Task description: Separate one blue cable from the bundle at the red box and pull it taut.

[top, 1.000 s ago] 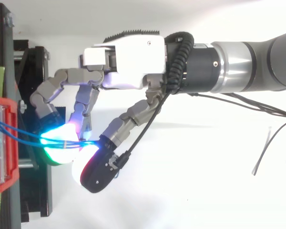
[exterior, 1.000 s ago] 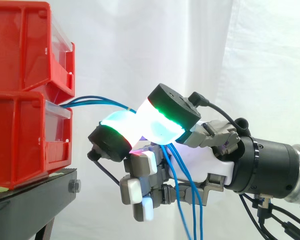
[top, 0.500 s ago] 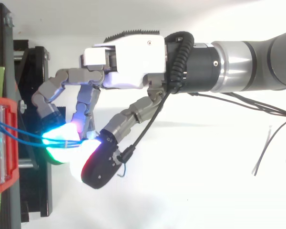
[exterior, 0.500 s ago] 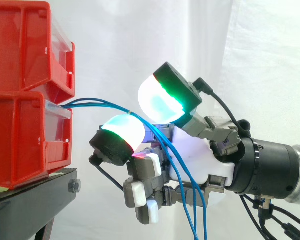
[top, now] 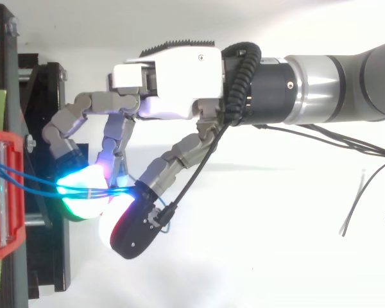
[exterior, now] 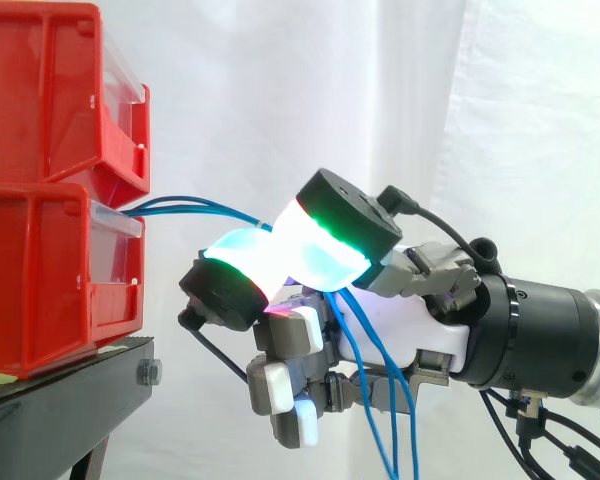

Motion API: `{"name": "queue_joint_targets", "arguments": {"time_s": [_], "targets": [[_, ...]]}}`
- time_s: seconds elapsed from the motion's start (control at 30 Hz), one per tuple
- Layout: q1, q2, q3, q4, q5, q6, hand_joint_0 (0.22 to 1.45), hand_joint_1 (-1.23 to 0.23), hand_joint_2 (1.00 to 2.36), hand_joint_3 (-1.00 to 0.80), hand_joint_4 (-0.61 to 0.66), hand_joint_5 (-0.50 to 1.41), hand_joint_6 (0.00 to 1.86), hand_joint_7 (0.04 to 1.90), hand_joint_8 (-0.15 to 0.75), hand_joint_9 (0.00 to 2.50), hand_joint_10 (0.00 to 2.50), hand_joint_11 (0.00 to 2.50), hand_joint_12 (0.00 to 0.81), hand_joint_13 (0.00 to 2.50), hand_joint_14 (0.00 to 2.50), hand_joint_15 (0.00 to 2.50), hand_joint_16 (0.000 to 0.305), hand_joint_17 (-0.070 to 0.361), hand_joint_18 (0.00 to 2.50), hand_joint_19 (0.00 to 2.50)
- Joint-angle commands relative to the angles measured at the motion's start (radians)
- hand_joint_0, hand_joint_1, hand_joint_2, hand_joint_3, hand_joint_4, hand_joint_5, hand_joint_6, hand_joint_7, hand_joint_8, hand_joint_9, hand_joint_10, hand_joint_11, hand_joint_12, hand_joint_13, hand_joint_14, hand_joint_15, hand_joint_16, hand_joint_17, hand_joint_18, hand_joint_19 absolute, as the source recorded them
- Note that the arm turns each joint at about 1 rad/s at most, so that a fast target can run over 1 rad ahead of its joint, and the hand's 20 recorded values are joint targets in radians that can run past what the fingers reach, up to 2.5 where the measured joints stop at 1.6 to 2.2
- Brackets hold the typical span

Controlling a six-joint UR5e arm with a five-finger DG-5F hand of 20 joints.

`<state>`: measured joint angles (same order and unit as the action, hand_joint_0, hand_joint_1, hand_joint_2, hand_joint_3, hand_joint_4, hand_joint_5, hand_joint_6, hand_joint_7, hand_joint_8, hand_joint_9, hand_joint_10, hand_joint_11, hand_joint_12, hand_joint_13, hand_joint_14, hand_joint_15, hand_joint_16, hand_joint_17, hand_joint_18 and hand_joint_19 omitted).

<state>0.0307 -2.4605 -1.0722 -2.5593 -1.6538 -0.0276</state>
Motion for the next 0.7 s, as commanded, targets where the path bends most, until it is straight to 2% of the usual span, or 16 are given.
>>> {"name": "queue_joint_targets", "arguments": {"time_s": [0.0, 0.1, 0.17, 0.23, 0.3, 0.37, 0.5, 0.67], "targets": [[0.000, 0.000, 0.000, -0.002, -0.001, 0.000, 0.59, -0.97, 1.00, -0.50, 0.19, -0.16, 0.86, 1.34, 0.368, 1.17, 0.02, 0.82, 0.358, 1.14, 0.02, 0.50, 0.044, 0.100, 1.10, 0.60], [0.000, 0.000, 0.000, -0.002, 0.000, 0.000, 0.49, -0.94, 1.00, -0.50, 0.20, -0.15, 0.86, 1.31, 0.386, 1.19, 0.02, 0.81, 0.385, 1.17, 0.02, 0.50, 0.048, 0.108, 1.15, 0.60], [0.000, 0.000, 0.000, -0.002, 0.000, 0.000, 0.46, -0.90, 1.00, -0.50, 0.21, -0.15, 0.86, 1.29, 0.397, 1.22, 0.02, 0.80, 0.393, 1.18, 0.02, 0.49, 0.050, 0.113, 1.18, 0.60], [0.000, 0.000, 0.000, -0.002, 0.000, 0.000, 0.46, -0.81, 1.00, -0.50, 0.21, -0.14, 0.85, 1.27, 0.398, 1.24, 0.02, 0.78, 0.394, 1.19, 0.02, 0.49, 0.051, 0.114, 1.18, 0.60], [0.000, 0.000, 0.000, -0.002, 0.000, 0.000, 0.51, -0.64, 1.00, -0.50, 0.20, -0.13, 0.84, 1.30, 0.388, 1.27, 0.02, 0.78, 0.379, 1.20, 0.02, 0.50, 0.048, 0.107, 1.17, 0.63], [0.000, 0.000, 0.000, -0.002, 0.000, 0.000, 0.54, -0.61, 1.00, -0.50, 0.18, -0.13, 0.83, 1.34, 0.381, 1.26, 0.02, 0.78, 0.370, 1.20, 0.02, 0.50, 0.045, 0.102, 1.15, 0.64], [0.000, 0.000, 0.000, -0.002, -0.001, 0.000, 0.61, -0.62, 1.00, -0.50, 0.13, -0.13, 0.84, 1.40, 0.367, 1.27, 0.02, 0.79, 0.361, 1.19, 0.02, 0.51, 0.043, 0.096, 1.13, 0.66], [0.000, 0.000, 0.002, -0.002, -0.001, 0.000, 0.66, -0.79, 1.01, -0.43, 0.13, -0.12, 0.85, 1.51, 0.380, 1.27, 0.02, 0.81, 0.362, 1.20, 0.02, 0.51, 0.043, 0.097, 1.14, 0.66]]}}
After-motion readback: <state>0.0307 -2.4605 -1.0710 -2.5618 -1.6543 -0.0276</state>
